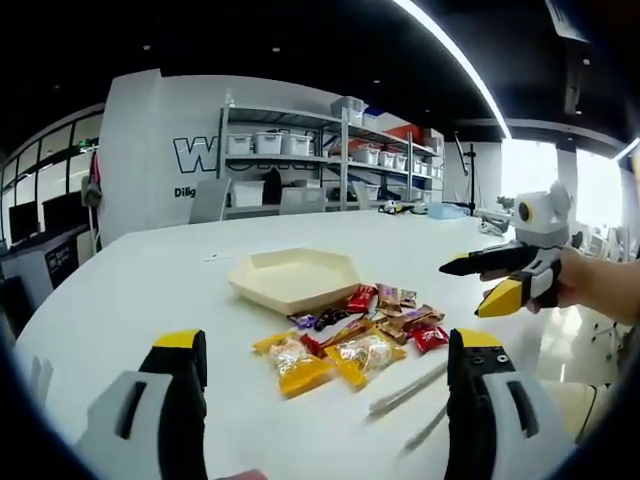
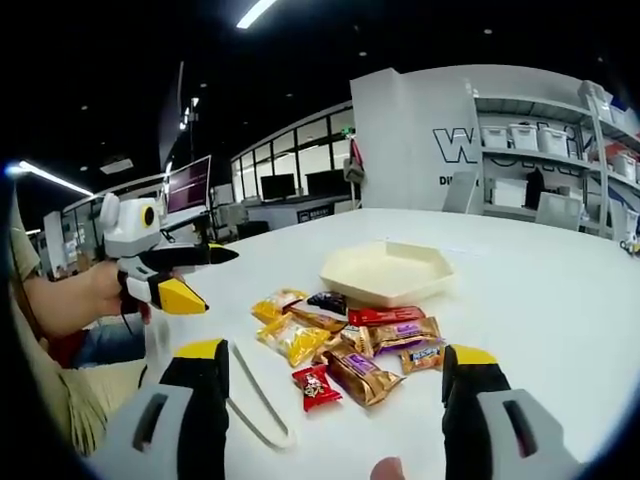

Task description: Place the target food into the container with the food tongs after gripping and lifting it, then release it inside without dropping or visibly crushing the food.

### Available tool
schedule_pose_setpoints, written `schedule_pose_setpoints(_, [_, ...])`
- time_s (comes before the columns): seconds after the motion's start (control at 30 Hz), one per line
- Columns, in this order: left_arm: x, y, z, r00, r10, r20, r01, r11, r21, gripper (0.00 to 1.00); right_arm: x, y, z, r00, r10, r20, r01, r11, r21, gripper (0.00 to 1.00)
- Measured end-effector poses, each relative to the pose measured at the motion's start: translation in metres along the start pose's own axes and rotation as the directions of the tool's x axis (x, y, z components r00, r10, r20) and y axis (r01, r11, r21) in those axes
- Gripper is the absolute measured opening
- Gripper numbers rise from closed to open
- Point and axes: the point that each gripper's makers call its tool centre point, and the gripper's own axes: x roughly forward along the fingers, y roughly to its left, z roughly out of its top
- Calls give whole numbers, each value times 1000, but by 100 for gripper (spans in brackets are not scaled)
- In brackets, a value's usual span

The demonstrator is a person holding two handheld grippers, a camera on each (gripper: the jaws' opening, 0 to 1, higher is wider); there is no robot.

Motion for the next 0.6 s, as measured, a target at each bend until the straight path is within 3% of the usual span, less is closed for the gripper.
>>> schedule_pose_setpoints(0.6, [1, -4, -6, 1000, -12, -14, 12, 1000, 10, 99, 2, 3, -1, 1000, 21, 5, -21, 1000, -5, 86])
